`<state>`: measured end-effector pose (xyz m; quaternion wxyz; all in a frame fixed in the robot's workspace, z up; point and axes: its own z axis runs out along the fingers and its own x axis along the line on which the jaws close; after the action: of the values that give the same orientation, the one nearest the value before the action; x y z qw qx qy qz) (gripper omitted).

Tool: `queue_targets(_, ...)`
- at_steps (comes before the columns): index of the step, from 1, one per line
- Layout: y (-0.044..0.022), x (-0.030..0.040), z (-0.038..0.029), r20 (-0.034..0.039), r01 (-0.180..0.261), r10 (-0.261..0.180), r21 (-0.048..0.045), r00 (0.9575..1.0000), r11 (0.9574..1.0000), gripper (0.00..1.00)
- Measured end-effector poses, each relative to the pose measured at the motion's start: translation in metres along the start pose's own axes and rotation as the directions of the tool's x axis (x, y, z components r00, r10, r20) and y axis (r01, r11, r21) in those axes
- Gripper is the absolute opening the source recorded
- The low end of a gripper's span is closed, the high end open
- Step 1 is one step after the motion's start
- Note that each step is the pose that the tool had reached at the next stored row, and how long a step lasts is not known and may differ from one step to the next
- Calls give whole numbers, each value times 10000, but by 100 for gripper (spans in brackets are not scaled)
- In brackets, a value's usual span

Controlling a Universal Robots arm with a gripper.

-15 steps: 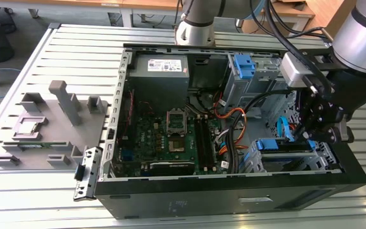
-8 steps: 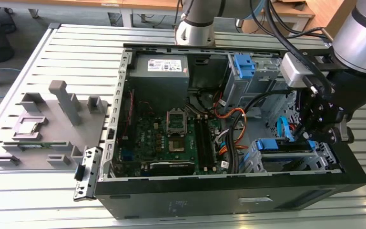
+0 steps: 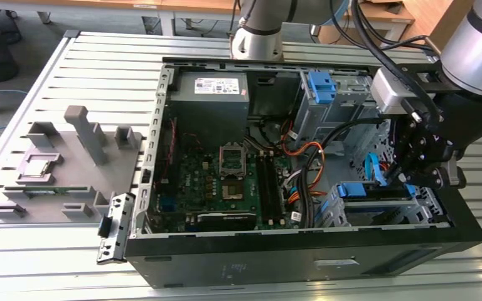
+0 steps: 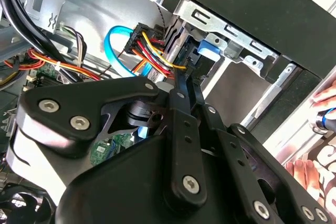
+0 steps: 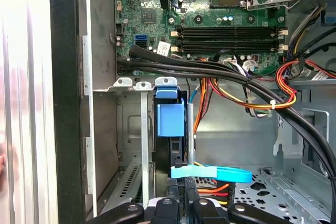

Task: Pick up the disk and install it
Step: 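Insert the second disk wire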

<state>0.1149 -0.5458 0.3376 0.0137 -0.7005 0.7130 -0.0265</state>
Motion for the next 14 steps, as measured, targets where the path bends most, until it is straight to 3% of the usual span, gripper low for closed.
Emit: queue_targets(14,-10,21,2,16,14,-14,0,10000,10000,17)
